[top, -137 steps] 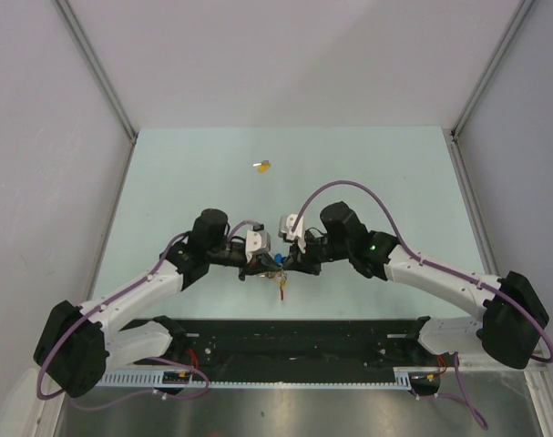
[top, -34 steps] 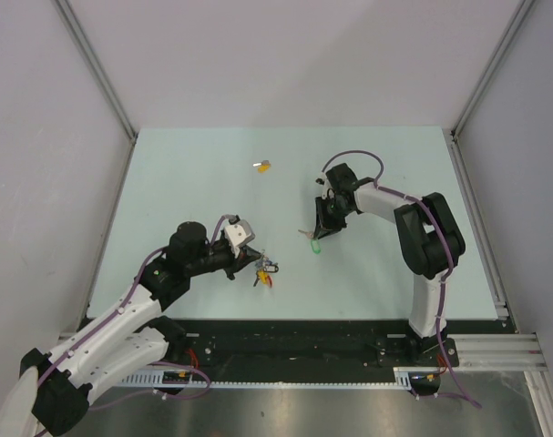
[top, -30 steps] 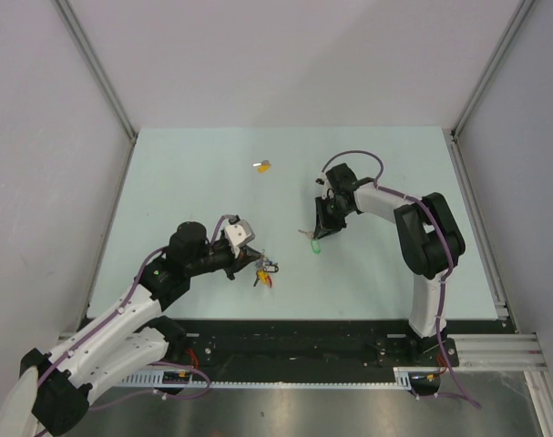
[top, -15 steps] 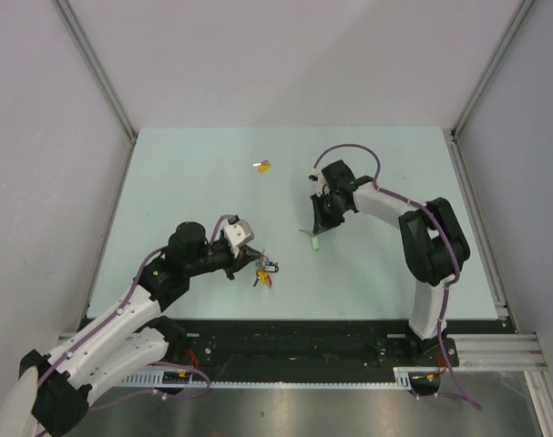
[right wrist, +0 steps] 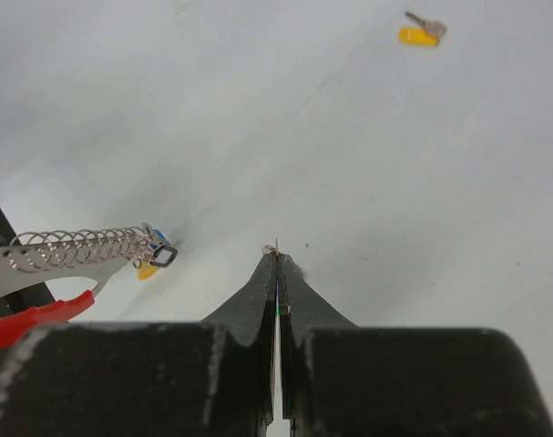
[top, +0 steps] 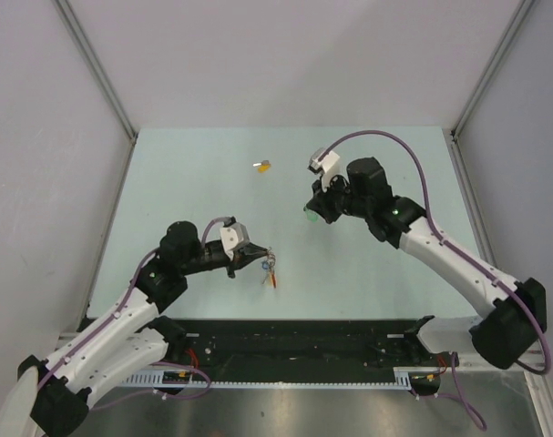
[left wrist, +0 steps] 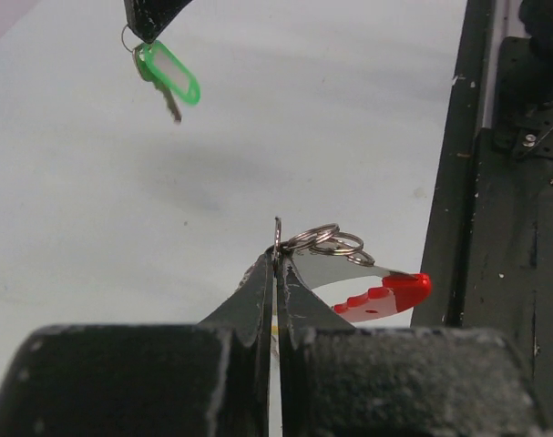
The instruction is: Put the keys on the keyring
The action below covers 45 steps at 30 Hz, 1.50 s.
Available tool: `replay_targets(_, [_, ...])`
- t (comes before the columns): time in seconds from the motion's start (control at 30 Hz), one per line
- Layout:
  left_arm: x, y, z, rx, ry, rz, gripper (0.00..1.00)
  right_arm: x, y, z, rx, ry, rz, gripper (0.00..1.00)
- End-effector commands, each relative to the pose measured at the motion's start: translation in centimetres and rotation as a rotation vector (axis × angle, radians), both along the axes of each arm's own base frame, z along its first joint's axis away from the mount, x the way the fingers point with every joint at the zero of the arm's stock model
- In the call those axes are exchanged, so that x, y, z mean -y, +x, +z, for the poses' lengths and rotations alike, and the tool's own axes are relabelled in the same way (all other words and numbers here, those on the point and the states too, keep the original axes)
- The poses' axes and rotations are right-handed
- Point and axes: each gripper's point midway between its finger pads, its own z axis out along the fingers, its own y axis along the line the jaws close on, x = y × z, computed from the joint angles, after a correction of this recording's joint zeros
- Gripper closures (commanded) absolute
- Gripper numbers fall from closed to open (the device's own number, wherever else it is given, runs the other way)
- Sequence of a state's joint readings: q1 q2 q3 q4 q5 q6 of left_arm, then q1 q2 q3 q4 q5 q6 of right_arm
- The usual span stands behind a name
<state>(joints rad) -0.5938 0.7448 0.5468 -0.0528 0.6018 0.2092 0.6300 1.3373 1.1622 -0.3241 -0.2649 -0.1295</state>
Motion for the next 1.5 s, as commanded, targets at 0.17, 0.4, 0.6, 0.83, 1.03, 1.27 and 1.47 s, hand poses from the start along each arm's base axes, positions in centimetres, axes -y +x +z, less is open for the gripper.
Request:
replay_targets(0.17, [2.8,-0.8,6.4,0.218,-0.134,-0.235,1.00,0.2,-4.8,4.4,0.241,0.077,0.178,1.00])
replay_targets(0.4, [3.5,-0.5,5.0,0.170,-0.126,-0.283,1.00,0.3,-8.8,6.5,0.396,0.155,0.272,1.00])
replay_targets(0.6, [3.5,-1.2,2.3,0.001,-0.133,-0.260,1.00,-0.9,-10.9,4.3,0.396,0.181,0.355,1.00])
replay_targets(0.83, [3.1,-2.2,0.5,-0.056,-0.126,-0.263,1.00,-2.4,-12.9,2.5,0.362,0.211,0.451,1.00])
replay_targets(1.03, [3.0,-2.8,-0.4,-0.048,-0.098,-0.302,1.00,-3.1,-14.6,1.8,0.328,0.231,0.539,1.00])
replay_targets(1.27, [2.9,-2.7,-1.2,-0.042,-0.061,-0.309,1.00,-3.6,-14.6,0.9,0.323,0.223,0.559,1.00])
replay_targets(1.47, [2.9,-2.5,-1.5,-0.041,-0.042,-0.304,1.00,-4.0,-14.3,0.4,0.315,0.216,0.559,1.00])
